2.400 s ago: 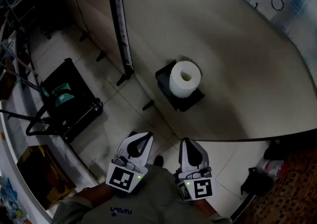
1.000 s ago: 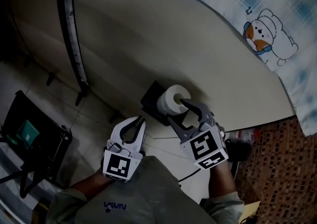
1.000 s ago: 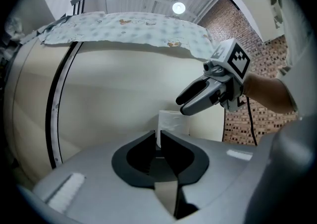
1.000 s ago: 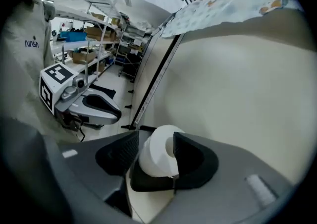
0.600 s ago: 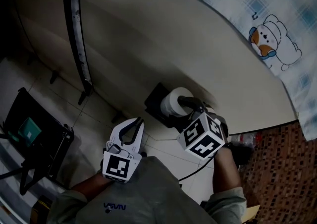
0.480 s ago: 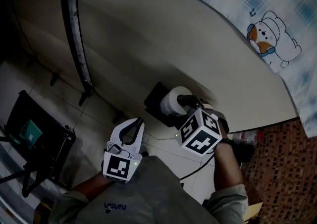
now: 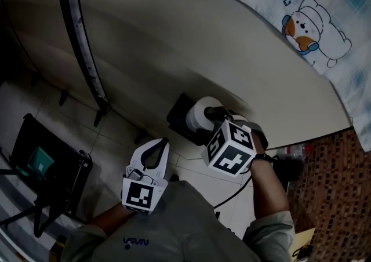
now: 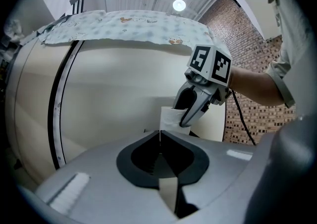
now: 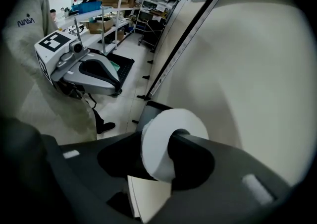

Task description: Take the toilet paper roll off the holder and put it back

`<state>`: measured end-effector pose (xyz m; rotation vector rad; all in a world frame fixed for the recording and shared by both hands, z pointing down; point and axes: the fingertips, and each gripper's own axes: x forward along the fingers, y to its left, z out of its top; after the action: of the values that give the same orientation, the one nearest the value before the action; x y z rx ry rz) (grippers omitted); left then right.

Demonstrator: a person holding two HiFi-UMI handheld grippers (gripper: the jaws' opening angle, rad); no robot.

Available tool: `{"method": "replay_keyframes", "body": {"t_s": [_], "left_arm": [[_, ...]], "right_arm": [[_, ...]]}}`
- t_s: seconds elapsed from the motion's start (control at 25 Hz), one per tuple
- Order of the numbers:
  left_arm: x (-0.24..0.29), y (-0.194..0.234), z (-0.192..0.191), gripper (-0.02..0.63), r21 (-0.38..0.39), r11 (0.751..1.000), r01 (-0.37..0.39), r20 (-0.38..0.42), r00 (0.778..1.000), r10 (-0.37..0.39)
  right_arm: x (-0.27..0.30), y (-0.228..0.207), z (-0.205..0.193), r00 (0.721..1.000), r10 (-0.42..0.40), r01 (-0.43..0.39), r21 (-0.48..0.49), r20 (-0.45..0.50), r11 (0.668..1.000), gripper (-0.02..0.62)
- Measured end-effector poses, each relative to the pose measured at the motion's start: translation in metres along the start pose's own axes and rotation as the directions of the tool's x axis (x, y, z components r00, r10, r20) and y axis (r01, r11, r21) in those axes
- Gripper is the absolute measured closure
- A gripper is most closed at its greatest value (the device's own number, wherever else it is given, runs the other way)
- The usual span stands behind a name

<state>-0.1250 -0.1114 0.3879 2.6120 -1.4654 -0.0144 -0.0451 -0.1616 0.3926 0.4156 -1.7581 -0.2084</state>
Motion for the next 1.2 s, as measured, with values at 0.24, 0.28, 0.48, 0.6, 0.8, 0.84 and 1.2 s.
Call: {"method": "replay_keyframes", "body": {"t_s": [0.24, 0.28, 0.48, 0.6, 0.8, 0.84, 1.2], "left_arm": [[0.003, -0.007, 0.000, 0.602, -0.002, 1.000, 0.022, -0.007, 1.000, -0.022], [0.004, -0.008, 0.000, 0.601, -0.002, 1.000, 0.027, -0.007, 1.000, -0.027], [0.011, -0.016, -0.004, 0.601, 0.001, 0.998, 0.059, -0.018, 0.998, -0.059], [0.017, -0.024, -0.004, 0.601, 0.005, 0.997, 0.080, -0.022, 0.997, -0.080], [0.025, -0.041, -0.005, 0.601, 0.017, 0.993, 0.115, -0.030, 0.993, -0.114], [0.027, -0.043, -0.005, 0.601, 0.017, 0.993, 0.120, -0.034, 0.992, -0.119], [0.046, -0.072, -0.010, 0.601, 0.043, 0.990, 0.133, -0.073, 0.989, -0.129]], "right_arm": [[-0.021, -0.009, 0.000, 0.994, -0.031, 0.020, 0.101, 0.109, 0.995, 0.425], [-0.027, -0.012, 0.000, 0.989, -0.044, 0.026, 0.129, 0.141, 0.991, 0.425], [-0.060, -0.020, -0.006, 0.940, -0.145, 0.046, 0.307, 0.309, 0.951, 0.425], [-0.081, -0.023, -0.019, 0.887, -0.229, 0.040, 0.425, 0.401, 0.904, 0.426], [-0.107, -0.020, -0.053, 0.781, -0.355, -0.029, 0.597, 0.514, 0.802, 0.425], [-0.111, -0.019, -0.061, 0.756, -0.379, -0.055, 0.628, 0.534, 0.776, 0.425], [-0.121, -0.004, -0.136, 0.535, -0.525, -0.364, 0.741, 0.662, 0.564, 0.428]]}}
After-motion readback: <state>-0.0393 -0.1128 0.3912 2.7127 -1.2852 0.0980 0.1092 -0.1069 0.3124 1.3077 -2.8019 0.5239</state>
